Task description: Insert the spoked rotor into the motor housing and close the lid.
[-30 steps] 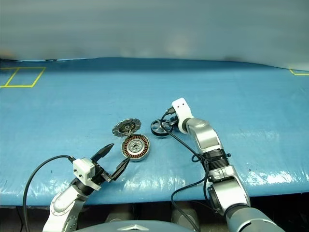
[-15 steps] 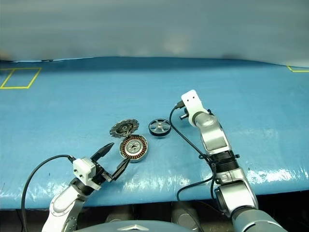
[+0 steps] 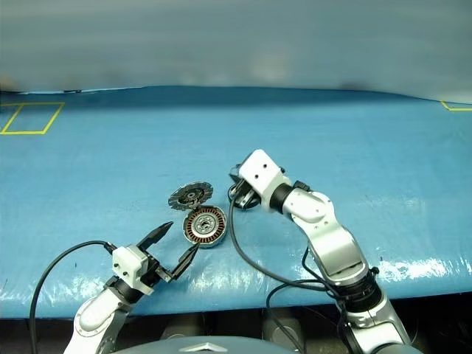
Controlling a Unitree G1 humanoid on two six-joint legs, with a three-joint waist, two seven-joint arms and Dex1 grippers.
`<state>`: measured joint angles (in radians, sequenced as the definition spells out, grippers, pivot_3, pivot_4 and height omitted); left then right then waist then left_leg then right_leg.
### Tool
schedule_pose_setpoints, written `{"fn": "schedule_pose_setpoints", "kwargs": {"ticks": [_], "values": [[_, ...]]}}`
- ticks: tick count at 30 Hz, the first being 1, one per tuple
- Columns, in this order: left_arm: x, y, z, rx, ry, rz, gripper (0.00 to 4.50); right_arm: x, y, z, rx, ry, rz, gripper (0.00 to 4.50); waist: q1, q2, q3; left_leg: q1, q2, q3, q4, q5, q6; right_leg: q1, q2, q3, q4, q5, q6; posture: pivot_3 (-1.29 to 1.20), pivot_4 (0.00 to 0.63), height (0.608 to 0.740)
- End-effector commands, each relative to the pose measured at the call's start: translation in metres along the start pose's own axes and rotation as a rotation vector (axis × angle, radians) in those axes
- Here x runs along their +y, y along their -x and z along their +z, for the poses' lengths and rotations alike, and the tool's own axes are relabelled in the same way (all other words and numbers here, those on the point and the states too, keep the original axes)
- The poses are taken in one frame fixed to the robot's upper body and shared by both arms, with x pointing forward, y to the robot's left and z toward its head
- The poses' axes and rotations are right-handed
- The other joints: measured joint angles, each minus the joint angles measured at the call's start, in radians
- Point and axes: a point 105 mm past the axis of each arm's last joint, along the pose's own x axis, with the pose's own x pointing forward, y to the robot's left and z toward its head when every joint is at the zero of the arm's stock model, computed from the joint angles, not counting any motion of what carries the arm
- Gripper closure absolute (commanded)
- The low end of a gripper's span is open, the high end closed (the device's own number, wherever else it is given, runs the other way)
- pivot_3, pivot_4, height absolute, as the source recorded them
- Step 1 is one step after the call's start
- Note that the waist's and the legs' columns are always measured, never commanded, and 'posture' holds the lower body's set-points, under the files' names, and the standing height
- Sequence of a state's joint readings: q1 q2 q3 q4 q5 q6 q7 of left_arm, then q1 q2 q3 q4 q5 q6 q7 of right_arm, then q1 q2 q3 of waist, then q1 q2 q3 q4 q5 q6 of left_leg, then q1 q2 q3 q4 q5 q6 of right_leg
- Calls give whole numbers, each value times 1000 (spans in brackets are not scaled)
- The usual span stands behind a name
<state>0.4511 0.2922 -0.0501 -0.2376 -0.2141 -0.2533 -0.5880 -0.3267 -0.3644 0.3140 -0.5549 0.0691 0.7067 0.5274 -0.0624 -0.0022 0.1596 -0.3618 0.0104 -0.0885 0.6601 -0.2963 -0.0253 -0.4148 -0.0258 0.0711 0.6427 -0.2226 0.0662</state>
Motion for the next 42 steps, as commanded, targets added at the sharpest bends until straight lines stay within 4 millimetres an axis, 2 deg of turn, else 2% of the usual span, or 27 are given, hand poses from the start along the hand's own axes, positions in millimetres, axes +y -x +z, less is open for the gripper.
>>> {"fn": "schedule_pose_setpoints", "kwargs": {"ticks": [1,6,9,15,19,26,42], "values": [[-4,2,9,-18,-23,-9,0,22,4,17,-66,-10,76,3840,0,-1,0,0,0,0,0,0,0,0,0,0,0,0,0,0,150,740],[-8,4,8,6,-8,-10,0,44,0,11,-43,-61,149,3840,1,-1,1,0,0,0,0,0,0,0,0,0,0,-1,-1,0,150,740],[-12,5,7,31,-15,-32,0,51,-3,6,-21,-86,170,3840,2,-1,1,0,0,0,1,0,0,0,0,0,0,-2,-4,0,150,740],[-9,6,6,26,-10,-14,0,57,-14,-3,15,-139,166,3840,1,-1,1,0,0,0,0,0,0,0,0,0,0,-3,-4,0,150,740],[-7,6,5,24,-13,-6,0,60,-27,-19,81,-176,137,3840,1,-1,1,0,0,0,0,0,0,0,0,0,0,-3,-4,0,150,740],[-6,7,3,24,5,5,0,70,-38,-26,112,-212,151,3840,1,-1,1,0,0,0,0,0,0,0,0,0,0,-2,-4,0,150,740],[-6,6,4,29,22,13,0,83,-39,-46,191,-285,165,3840,0,-1,1,0,0,0,0,0,0,0,0,0,0,-3,-4,0,150,740]]}}
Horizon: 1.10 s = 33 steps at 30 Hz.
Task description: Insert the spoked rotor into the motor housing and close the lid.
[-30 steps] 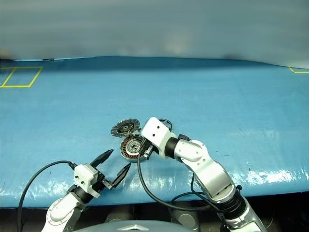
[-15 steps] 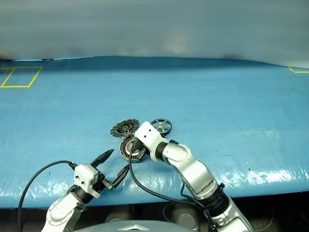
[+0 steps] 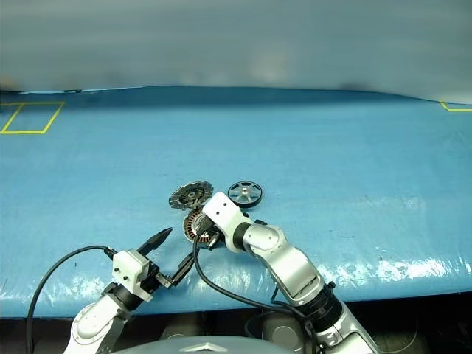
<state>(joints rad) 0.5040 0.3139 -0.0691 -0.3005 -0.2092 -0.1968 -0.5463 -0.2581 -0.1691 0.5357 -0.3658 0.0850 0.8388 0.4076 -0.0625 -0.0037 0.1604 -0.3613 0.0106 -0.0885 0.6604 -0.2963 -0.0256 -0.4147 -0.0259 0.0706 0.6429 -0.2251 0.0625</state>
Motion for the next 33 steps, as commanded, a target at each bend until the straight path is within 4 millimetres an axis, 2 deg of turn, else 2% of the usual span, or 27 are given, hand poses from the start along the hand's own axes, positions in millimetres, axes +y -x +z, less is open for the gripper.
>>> {"fn": "schedule_pose_setpoints", "kwargs": {"ticks": [1,15,19,23,28,31,33], "values": [[-1,0,6,-22,3,0,0,4,0,3,-15,-14,13,3840,0,0,0,0,0,0,0,0,0,0,0,0,0,0,0,0,150,740],[-1,0,6,-21,10,-3,0,1,-1,-5,19,-36,-6,3840,0,0,0,0,0,0,0,0,0,0,0,0,0,0,0,0,150,740],[-1,0,6,-19,11,-4,0,1,1,-4,16,-45,2,2479,0,0,0,0,0,0,0,0,0,0,0,0,0,0,0,0,150,740],[-1,0,6,-19,10,-3,0,1,9,10,-34,-69,7,1201,3,0,0,0,0,0,0,0,0,0,0,0,0,0,0,0,150,740],[-2,0,6,-18,12,-6,0,3,23,31,-113,-95,22,1201,1,0,0,0,0,0,0,0,0,0,0,0,0,0,0,0,150,740],[-2,-1,6,-21,13,-9,0,4,28,38,-137,-109,25,1817,0,0,0,0,0,0,0,0,0,0,0,0,0,0,0,0,150,740],[-3,-1,6,-23,13,-12,0,4,29,38,-130,-101,18,2426,0,0,0,0,0,-1,0,0,0,0,0,-1,0,0,1,0,150,740]]}}
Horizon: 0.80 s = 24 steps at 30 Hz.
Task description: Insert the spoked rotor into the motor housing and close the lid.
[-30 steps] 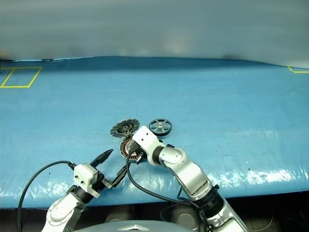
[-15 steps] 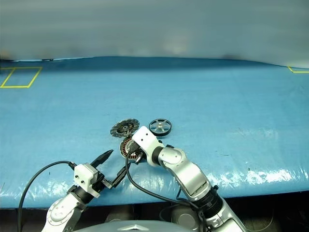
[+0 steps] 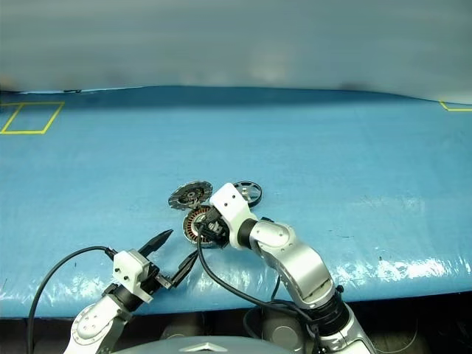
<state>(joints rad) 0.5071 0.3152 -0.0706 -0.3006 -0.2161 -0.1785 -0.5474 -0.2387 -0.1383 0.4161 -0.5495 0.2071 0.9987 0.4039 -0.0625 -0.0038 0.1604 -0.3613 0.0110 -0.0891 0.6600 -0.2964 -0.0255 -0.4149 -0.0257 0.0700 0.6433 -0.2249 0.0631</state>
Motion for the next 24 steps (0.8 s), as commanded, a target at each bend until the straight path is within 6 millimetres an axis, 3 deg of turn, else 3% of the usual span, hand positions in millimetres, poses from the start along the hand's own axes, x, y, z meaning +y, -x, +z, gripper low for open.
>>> {"fn": "schedule_pose_setpoints", "kwargs": {"ticks": [1,6,24], "values": [[-2,-2,9,-39,-4,-11,0,4,4,10,-35,16,-1,2759,0,0,0,0,0,0,0,0,0,0,0,0,0,0,0,0,150,740],[-2,-3,9,-40,-8,-7,0,0,-1,2,0,16,-27,4449,0,0,0,0,0,0,0,0,0,0,0,0,0,0,-1,0,150,740],[2,1,5,-19,-5,13,0,3,-17,-15,52,-13,-39,4479,0,0,0,0,0,0,0,0,0,0,0,0,0,-1,-1,0,150,740]]}}
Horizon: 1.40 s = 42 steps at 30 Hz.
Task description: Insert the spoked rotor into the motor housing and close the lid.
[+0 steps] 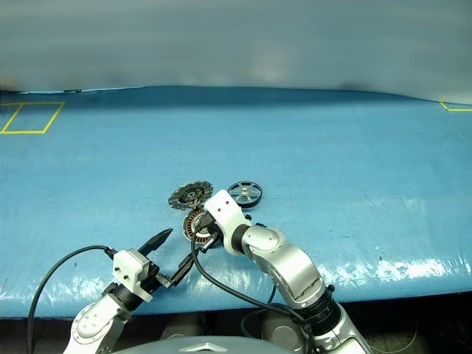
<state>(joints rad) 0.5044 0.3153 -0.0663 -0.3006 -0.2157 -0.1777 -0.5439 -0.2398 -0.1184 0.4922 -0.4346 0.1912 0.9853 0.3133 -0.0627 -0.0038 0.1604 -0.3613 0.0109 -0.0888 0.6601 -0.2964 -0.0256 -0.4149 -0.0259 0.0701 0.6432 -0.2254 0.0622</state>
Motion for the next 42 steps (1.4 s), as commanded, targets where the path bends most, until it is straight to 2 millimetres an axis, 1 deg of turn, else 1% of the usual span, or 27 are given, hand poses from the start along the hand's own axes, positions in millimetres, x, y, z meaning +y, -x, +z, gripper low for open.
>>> {"fn": "schedule_pose_setpoints", "kwargs": {"ticks": [1,15,19,25,33,36,39,42], "values": [[1,1,4,-18,-1,6,0,2,1,9,-46,11,1,4479,0,0,0,0,0,0,0,0,0,0,0,0,0,0,0,0,150,740],[1,0,4,-19,0,5,0,-4,-4,4,-31,10,-10,4479,0,0,0,0,0,0,0,0,0,0,0,0,0,0,0,0,150,740],[1,0,4,-19,0,6,0,-4,-6,5,-37,9,-9,4479,0,0,0,0,0,0,0,0,0,0,0,0,0,0,0,0,150,740],[1,0,3,-17,3,3,0,-3,-7,6,-40,13,-4,4479,-1,0,0,0,0,0,0,0,0,0,0,0,0,0,0,0,150,740],[0,-1,3,-16,6,1,0,0,-5,2,3,5,12,4479,0,0,0,0,0,0,0,0,0,0,0,0,0,0,0,0,150,740],[0,-1,2,-17,6,0,0,2,-3,8,-19,-3,15,4479,-1,0,0,0,0,0,0,0,0,0,0,0,0,0,0,0,150,740],[0,-2,2,-17,6,-2,0,1,3,24,-74,4,18,4479,-1,0,0,0,0,0,0,0,0,0,0,0,0,0,0,0,150,740],[-1,-2,2,-17,7,-4,0,-8,12,41,-118,28,-7,4479,-1,0,0,0,0,0,0,0,0,0,0,0,0,0,0,0,150,740]]}}
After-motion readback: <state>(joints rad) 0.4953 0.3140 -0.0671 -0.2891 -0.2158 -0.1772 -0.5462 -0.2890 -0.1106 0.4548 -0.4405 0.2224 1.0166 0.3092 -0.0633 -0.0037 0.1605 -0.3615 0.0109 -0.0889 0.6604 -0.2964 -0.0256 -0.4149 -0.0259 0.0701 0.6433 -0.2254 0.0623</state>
